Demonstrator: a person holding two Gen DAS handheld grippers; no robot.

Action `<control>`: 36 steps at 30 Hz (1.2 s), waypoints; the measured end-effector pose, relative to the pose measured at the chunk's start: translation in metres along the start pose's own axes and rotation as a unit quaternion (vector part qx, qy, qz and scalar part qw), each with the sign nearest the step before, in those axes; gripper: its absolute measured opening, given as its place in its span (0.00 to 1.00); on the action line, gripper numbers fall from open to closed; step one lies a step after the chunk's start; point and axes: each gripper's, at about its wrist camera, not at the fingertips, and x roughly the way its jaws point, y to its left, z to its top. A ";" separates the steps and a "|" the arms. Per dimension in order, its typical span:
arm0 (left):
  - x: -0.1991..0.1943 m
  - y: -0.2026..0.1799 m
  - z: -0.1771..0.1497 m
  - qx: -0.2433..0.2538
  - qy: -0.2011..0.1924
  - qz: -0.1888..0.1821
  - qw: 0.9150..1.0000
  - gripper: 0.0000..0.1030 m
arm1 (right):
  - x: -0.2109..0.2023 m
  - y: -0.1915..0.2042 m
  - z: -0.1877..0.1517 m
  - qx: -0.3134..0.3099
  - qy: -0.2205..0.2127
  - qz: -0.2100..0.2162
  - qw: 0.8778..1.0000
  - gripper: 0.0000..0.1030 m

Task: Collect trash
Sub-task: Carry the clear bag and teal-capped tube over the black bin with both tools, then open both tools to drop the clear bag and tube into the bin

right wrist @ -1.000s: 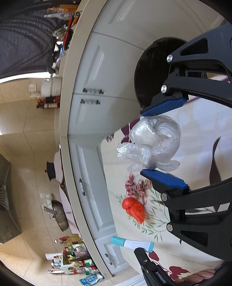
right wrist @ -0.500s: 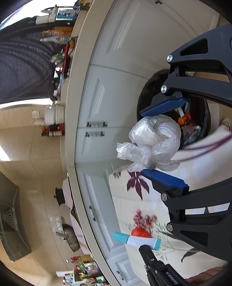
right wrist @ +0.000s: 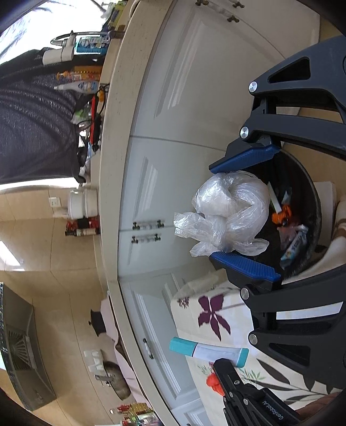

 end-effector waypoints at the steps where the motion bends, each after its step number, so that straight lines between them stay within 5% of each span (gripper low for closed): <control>1: 0.002 -0.002 0.001 0.002 0.000 -0.002 1.000 0.03 | 0.000 -0.002 -0.001 0.001 0.000 -0.002 1.000 0.57; 36: 0.076 -0.042 0.011 0.032 0.019 -0.018 0.999 0.03 | 0.054 -0.034 -0.009 0.023 0.019 -0.028 0.999 0.57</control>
